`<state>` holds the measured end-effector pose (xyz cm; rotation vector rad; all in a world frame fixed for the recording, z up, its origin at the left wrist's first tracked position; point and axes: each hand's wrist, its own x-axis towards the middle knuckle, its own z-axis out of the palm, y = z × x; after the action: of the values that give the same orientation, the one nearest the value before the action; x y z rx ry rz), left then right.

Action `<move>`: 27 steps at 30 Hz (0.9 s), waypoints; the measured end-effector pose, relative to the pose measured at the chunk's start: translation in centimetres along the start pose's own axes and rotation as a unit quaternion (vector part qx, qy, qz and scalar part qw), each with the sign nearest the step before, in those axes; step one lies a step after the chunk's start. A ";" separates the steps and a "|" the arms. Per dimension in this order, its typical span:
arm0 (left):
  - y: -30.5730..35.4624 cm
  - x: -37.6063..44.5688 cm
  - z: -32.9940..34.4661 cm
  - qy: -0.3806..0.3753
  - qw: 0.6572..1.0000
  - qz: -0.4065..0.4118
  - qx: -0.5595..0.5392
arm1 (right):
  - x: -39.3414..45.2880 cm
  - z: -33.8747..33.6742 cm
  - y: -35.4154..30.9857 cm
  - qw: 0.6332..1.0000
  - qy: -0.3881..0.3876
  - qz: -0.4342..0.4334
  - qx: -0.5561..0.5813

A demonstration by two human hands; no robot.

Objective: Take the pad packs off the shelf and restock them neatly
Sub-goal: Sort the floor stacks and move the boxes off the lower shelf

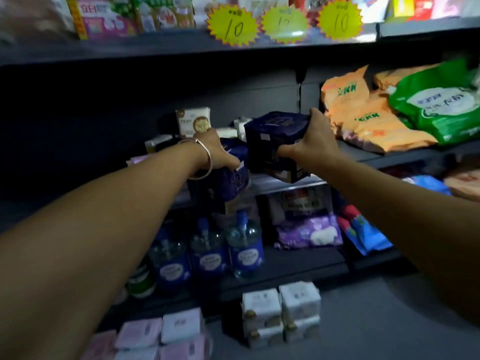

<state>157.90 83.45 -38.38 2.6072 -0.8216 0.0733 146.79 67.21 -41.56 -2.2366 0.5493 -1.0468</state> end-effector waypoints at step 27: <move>11.9 -1.5 47.2 -0.297 0.942 0.135 0.077 | -20.1 1.6 41.3 0.876 -0.136 0.376 -0.270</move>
<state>146.70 56.89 -77.61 2.6655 -1.4246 -0.6264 131.37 49.31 -80.95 -2.2094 1.5657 -0.1709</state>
